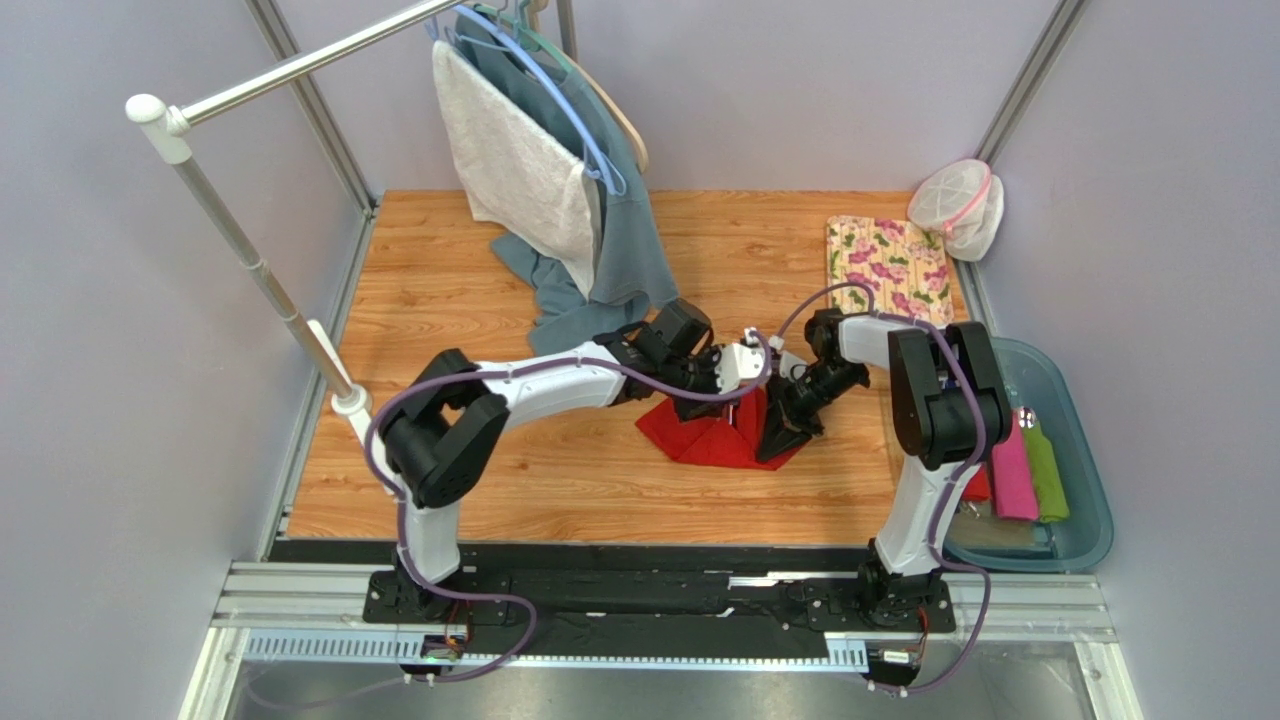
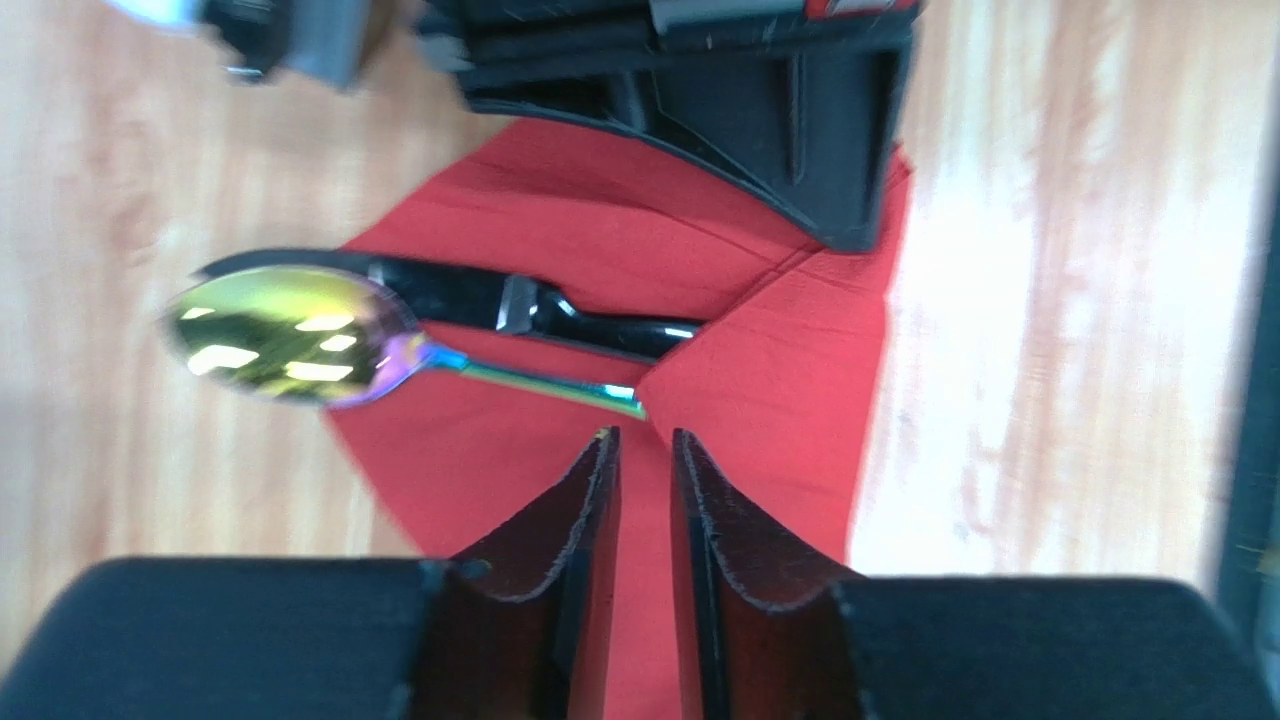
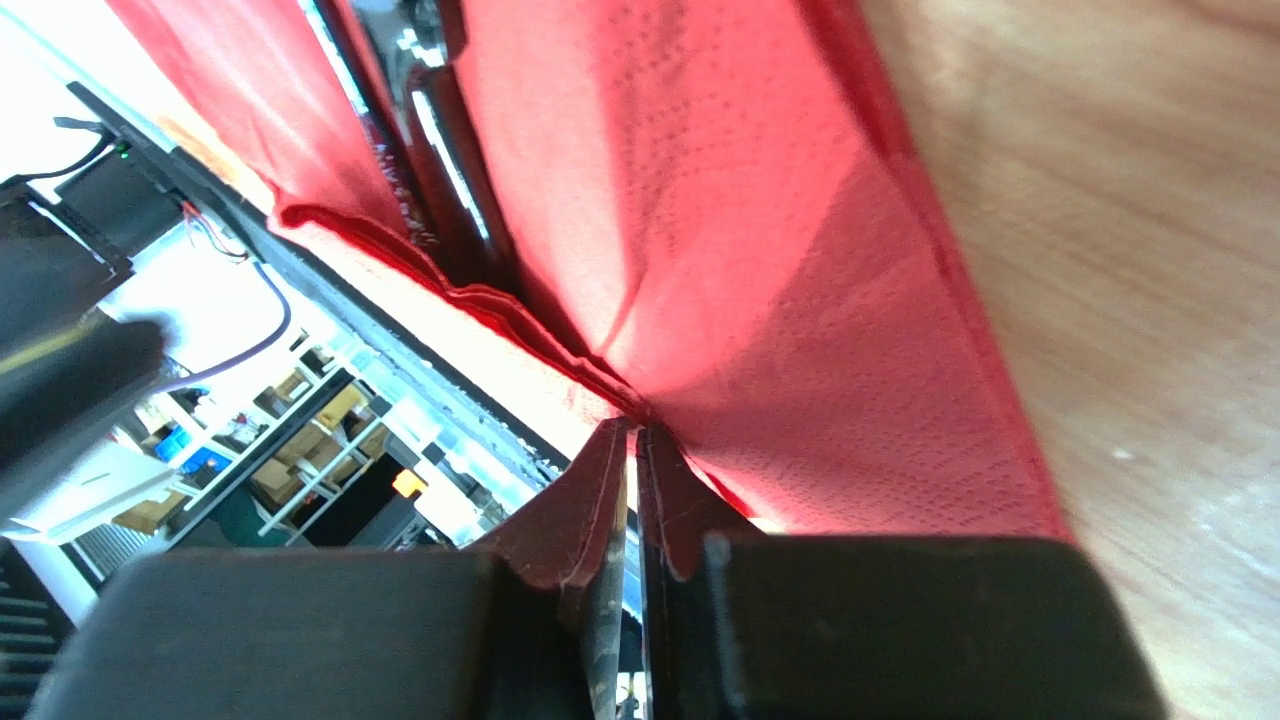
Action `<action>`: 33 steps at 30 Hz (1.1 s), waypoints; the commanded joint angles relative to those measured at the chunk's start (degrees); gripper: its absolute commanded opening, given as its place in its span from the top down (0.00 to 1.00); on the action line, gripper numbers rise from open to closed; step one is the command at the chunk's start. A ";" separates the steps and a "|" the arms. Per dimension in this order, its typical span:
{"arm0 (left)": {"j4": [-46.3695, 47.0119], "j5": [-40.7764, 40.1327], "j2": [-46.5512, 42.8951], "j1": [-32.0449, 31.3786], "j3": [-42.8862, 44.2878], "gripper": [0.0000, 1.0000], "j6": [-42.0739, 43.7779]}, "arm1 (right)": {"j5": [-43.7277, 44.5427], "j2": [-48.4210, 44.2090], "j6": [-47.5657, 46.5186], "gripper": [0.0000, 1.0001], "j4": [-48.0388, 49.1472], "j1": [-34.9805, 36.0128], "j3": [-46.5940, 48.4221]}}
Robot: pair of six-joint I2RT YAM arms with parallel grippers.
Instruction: Place the utensils on the paper napkin and roll it up
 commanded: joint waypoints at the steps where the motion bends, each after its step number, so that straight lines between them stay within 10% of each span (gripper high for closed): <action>1: -4.94 4.81 -9.07 0.71 -1.55 0.69 -6.67 | 1.55 0.97 0.45 0.91 0.94 0.29 1.78; 19: -10.49 4.46 -3.81 0.97 -2.08 0.45 -16.96 | 2.43 0.70 0.45 0.91 1.56 0.29 1.17; 26: -10.23 5.25 1.20 1.06 1.87 0.53 -18.36 | 1.47 -0.26 0.45 0.90 1.47 0.21 1.43; 33: -10.40 3.86 4.63 2.12 4.60 0.85 -19.95 | -1.16 -2.28 0.45 0.89 1.12 0.29 1.87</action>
